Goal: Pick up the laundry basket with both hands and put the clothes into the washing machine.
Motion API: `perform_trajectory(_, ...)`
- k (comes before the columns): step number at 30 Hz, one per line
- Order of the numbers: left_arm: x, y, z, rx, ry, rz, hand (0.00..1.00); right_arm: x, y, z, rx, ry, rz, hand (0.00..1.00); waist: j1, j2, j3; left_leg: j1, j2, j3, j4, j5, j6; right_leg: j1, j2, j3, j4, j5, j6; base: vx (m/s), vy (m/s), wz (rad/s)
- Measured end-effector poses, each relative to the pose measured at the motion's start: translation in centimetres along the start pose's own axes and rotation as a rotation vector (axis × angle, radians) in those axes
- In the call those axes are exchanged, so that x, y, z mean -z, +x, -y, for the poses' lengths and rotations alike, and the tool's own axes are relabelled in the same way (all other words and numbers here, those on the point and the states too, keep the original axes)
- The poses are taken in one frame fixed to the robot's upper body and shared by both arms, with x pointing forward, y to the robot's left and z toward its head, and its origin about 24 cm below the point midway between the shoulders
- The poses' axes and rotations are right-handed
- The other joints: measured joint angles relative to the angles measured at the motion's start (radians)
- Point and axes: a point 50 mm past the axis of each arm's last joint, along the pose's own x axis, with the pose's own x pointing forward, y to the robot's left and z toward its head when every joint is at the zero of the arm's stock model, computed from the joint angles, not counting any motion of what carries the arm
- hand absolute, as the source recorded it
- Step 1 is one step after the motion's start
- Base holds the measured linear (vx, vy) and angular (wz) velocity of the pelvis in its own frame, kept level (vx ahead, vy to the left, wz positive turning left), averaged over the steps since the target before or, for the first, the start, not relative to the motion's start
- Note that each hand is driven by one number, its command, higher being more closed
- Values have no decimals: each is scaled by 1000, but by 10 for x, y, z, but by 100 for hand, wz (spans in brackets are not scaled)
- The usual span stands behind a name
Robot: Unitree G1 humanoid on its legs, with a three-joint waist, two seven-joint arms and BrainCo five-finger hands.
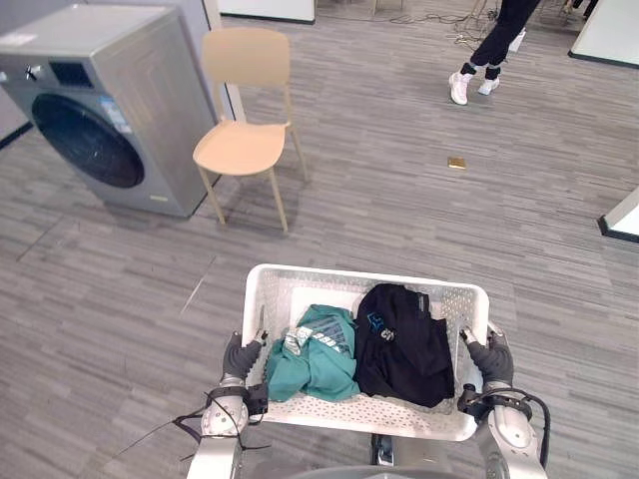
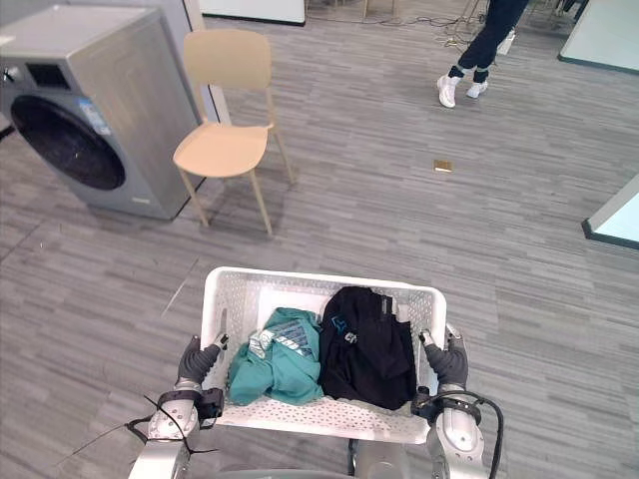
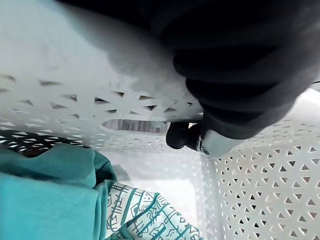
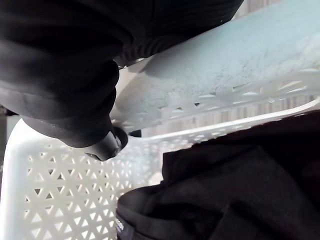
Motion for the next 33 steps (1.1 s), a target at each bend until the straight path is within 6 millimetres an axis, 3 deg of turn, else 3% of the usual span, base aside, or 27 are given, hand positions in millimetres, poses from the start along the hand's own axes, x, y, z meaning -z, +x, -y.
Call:
perform_trajectory(1,3,-2,0,-1,1,-11,100,1,-1,0,3,1,-6,100,8,3,-2,-98,11,-14,165,-33,11,64,21,-4,-43,-8,-12,472,-144,-28)
perform_trajectory(2,6,-3,-1,-2,5,-21,100,4,-4,1,3,-1,-18,100,19,-2,1,-176,15,14,241,-81,48,131,34,4,-101,-10,-16,585,-142,-23)
perform_trajectory(4,10,-3,-4,-14,6,-38,100,6,-5,-3,-9,-2,-30,100,23,-20,6,-244,16,79,224,-143,76,206,35,18,-165,-10,-16,500,-82,-18)
perform_trajectory(6,13,-4,-12,-44,4,-51,100,9,0,-11,-40,1,-43,100,33,-37,15,-301,19,148,31,-216,81,289,33,43,-225,-10,-16,447,13,-36)
perform_trajectory(8,16,-3,-14,-48,13,-65,100,14,3,-14,-45,0,-66,100,50,-45,16,-308,10,187,-179,-231,77,332,15,49,-243,-16,-6,408,156,-38)
perform_trajectory(11,17,-2,-16,-48,36,-69,100,19,3,-13,-42,-2,-83,100,44,-72,24,-313,-56,218,-511,-198,44,401,-55,38,-257,-73,70,447,289,3)
perform_trajectory(12,18,-3,-15,-51,45,-72,100,23,2,-12,-36,-2,-95,100,49,-76,17,-311,-86,243,-564,-83,75,431,-90,38,-256,-117,121,538,393,33)
perform_trajectory(13,17,0,-20,-70,70,-68,100,28,3,-18,-38,18,-117,100,38,-119,2,-334,-123,257,-525,-116,98,438,-126,27,-257,-124,133,474,333,44)
perform_trajectory(15,9,6,-26,-84,95,-39,100,29,3,-24,-38,44,-119,100,27,-141,-2,-391,-157,248,-433,-196,126,436,-159,-6,-238,-110,153,452,292,66)
perform_trajectory(17,6,8,-27,-89,101,-31,100,29,6,-30,-40,53,-118,100,32,-160,-6,-385,-220,248,-386,-268,150,399,-217,4,-92,-89,164,521,399,57)
perform_trajectory(18,6,8,-27,-86,109,-30,100,31,6,-27,-26,53,-127,100,34,-163,-5,-346,-261,244,-380,-309,167,347,-260,39,85,-26,168,567,383,59)
perform_trajectory(19,8,7,-27,-85,115,-36,100,34,6,-27,-26,51,-141,100,40,-162,-5,-293,-301,247,-383,-356,179,293,-292,92,244,105,196,470,259,49)
perform_trajectory(20,9,6,-28,-88,121,-40,100,37,5,-28,-27,52,-150,100,42,-160,-4,-265,-314,248,-388,-376,194,268,-294,127,311,158,238,537,230,20)
perform_trajectory(21,10,6,-31,-97,142,-46,100,40,5,-31,-33,56,-166,100,49,-157,-2,-209,-334,246,-413,-404,218,190,-263,181,456,134,260,427,96,4)
perform_trajectory(22,10,6,-35,-105,154,-56,100,41,4,-36,-47,58,-175,100,47,-148,4,-145,-343,245,-453,-416,222,102,-219,186,555,69,187,421,77,-1)
perform_trajectory(23,10,6,-35,-105,157,-57,100,43,3,-36,-46,60,-180,100,44,-139,9,-109,-347,241,-478,-419,221,65,-189,184,572,40,146,432,73,4)
perform_trajectory(24,9,6,-32,-93,161,-53,100,42,-2,-33,-37,61,-177,100,37,-119,17,-37,-347,226,-528,-426,213,-6,-120,166,552,-11,96,348,57,17)
perform_trajectory(25,9,6,-29,-83,163,-50,100,39,-3,-31,-28,64,-163,100,24,-109,17,-13,-347,210,-543,-431,211,-34,-94,154,518,-31,77,530,22,64)
perform_trajectory(26,2,6,-25,-74,160,-19,100,27,-7,-26,-10,51,-106,100,-11,-96,20,34,-337,188,-555,-451,200,-98,-71,121,348,-52,66,433,-20,71)
perform_trajectory(28,-6,6,-25,-78,155,15,100,24,-9,-23,0,49,-94,100,-18,-94,15,78,-327,193,-555,-480,160,-124,-91,46,122,-30,42,530,-42,38)
perform_trajectory(29,-5,4,-28,-89,157,15,100,22,-11,-25,-10,51,-87,100,-15,-119,-3,142,-312,236,-547,-516,107,-113,-103,-35,6,63,-9,573,-55,23)
perform_trajectory(30,-4,3,-29,-92,157,11,100,23,-13,-25,-9,49,-90,100,-28,-125,-6,145,-292,237,-451,-518,102,-85,-101,-34,27,114,-16,637,-65,34)
perform_trajectory(31,-3,2,-27,-92,147,8,100,24,-14,-23,-7,44,-95,100,-34,-111,-5,116,-258,230,-350,-507,91,-66,-95,-51,48,88,-13,608,-75,31)
perform_trajectory(32,-4,2,-23,-94,126,7,100,20,-12,-19,-10,21,-78,100,-29,-83,6,37,-187,214,-117,-410,105,-33,-67,-69,69,32,-23,702,-80,-13)
perform_trajectory(33,-2,1,-20,-94,107,-2,100,15,-12,-18,-23,4,-58,100,-8,-51,16,-47,-121,197,72,-218,112,8,-24,-52,73,-8,-37,650,-39,-53)
